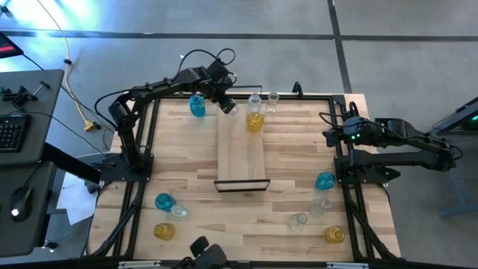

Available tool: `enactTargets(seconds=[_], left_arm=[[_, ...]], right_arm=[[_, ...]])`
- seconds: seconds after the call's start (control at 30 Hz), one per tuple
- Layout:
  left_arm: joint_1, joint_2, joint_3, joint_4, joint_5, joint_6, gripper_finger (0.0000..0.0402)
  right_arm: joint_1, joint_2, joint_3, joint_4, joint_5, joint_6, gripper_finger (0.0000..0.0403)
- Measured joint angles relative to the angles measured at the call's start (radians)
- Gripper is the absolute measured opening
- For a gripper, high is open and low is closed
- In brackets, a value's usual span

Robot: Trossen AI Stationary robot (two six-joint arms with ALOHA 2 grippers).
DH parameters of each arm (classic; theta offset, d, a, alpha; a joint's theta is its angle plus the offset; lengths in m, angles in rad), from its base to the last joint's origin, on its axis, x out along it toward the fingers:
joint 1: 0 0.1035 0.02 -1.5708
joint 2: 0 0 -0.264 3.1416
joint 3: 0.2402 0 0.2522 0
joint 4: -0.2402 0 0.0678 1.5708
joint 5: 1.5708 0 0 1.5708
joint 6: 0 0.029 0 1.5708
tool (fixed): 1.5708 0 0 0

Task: Sort vases onto shelf
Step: Put the top left transparent flower vase on the shelf aligned with the other transparent flower vase

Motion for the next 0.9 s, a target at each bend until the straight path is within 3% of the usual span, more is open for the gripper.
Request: enactTargets(seconds=[0.67,0.9], left_arm=[[-0.007,-0.004,0.002,0.005,-0.011,0.001,0.0201],[-0.015,-0.004,0.073,-0.003,-0.018,0.018,0.0205]], right_arm=[[0.000,0.000,0.000,0.000,0.000,0.000,0.0243],[0.000,0.000,0.000,0.000,0.000,0.000,0.0243]])
